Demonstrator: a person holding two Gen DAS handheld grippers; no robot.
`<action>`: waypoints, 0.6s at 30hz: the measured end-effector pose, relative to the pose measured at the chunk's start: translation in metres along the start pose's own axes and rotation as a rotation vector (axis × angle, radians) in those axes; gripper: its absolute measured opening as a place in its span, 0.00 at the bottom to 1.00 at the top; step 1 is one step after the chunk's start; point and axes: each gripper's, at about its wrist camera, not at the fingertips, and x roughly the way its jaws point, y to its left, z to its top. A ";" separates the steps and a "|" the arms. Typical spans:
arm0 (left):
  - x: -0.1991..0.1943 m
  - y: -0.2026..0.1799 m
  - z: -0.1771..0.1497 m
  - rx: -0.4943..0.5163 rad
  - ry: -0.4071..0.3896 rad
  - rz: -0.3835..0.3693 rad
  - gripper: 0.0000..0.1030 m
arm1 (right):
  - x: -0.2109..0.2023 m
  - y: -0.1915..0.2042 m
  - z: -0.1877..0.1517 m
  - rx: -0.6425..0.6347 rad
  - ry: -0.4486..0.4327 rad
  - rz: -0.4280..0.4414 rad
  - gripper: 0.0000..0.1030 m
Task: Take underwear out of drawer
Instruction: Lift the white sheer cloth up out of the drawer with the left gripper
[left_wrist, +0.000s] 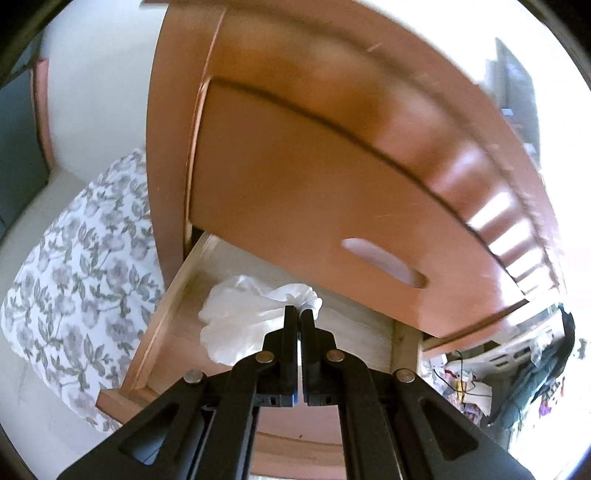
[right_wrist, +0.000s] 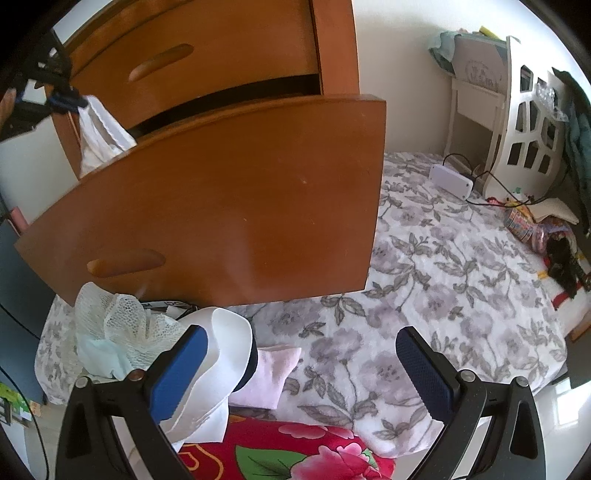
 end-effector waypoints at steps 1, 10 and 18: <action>-0.006 -0.003 -0.001 0.011 -0.010 -0.011 0.01 | 0.000 0.001 0.000 -0.004 -0.002 -0.005 1.00; -0.060 -0.024 -0.006 0.097 -0.064 -0.115 0.01 | -0.006 0.009 0.000 -0.045 -0.028 -0.049 1.00; -0.111 -0.041 -0.012 0.177 -0.140 -0.186 0.01 | -0.013 0.017 0.000 -0.080 -0.065 -0.078 1.00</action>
